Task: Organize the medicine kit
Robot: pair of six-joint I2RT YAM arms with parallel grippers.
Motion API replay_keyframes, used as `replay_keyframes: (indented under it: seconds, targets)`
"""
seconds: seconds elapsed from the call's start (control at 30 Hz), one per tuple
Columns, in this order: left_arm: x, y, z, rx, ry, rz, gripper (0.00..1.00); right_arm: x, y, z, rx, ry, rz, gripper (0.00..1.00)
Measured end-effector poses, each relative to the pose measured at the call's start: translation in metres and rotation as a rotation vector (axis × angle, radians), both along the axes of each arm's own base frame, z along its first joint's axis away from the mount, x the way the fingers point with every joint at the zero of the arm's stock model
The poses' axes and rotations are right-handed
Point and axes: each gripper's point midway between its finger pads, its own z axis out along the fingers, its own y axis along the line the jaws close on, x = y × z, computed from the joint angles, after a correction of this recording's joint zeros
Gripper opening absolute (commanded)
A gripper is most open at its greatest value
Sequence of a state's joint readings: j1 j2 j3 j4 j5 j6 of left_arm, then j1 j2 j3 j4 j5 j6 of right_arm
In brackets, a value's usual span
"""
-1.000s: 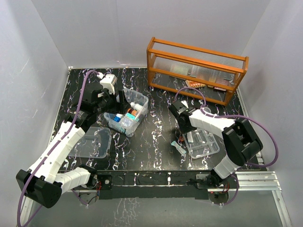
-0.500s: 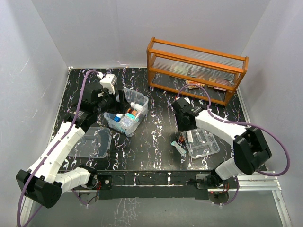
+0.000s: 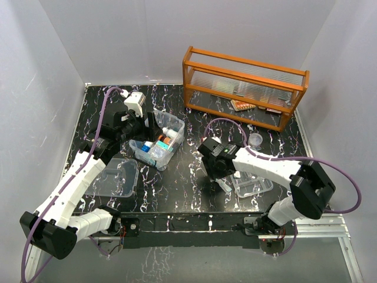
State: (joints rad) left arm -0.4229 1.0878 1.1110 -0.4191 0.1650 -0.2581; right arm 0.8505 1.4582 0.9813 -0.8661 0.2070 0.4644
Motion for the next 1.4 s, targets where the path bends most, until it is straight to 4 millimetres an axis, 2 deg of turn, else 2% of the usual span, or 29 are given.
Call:
replay_keyframes:
  seconds: [0.17,0.33,0.47,0.63,0.73,0.97,1.2,1.27,1.4]
  targets:
    - [0.000,0.000,0.000,-0.001,0.000,0.000,0.69,-0.015,-0.006,-0.024,-0.052,0.073,0.007,0.36]
    - [0.000,0.000,0.000,-0.001,0.000,-0.001,0.69,-0.022,-0.017,-0.043,-0.115,0.108,0.004,0.32]
    - [0.000,-0.001,0.000,-0.002,-0.001,-0.002,0.69,-0.020,-0.020,-0.048,-0.133,0.105,0.000,0.28]
    - [0.000,-0.001,0.001,-0.003,-0.002,-0.003,0.69,-0.019,-0.017,-0.049,-0.132,0.102,0.007,0.06]
    - [0.000,-0.001,0.001,-0.004,-0.003,-0.003,0.69,-0.018,-0.017,-0.049,-0.136,0.097,0.008,0.02]
    - [0.000,-0.001,0.001,-0.005,-0.004,-0.003,0.69,-0.011,-0.018,-0.043,-0.141,0.055,-0.001,0.00]
    - [0.001,-0.001,0.002,-0.007,-0.009,-0.004,0.69,0.016,-0.011,-0.001,-0.062,-0.116,-0.062,0.00]
    - [0.002,-0.002,0.003,-0.008,-0.013,-0.004,0.69,0.025,-0.015,0.008,-0.052,-0.156,-0.101,0.00]
    - [0.002,-0.002,0.003,-0.010,-0.013,-0.006,0.69,0.037,-0.034,0.010,-0.071,-0.170,-0.190,0.00]
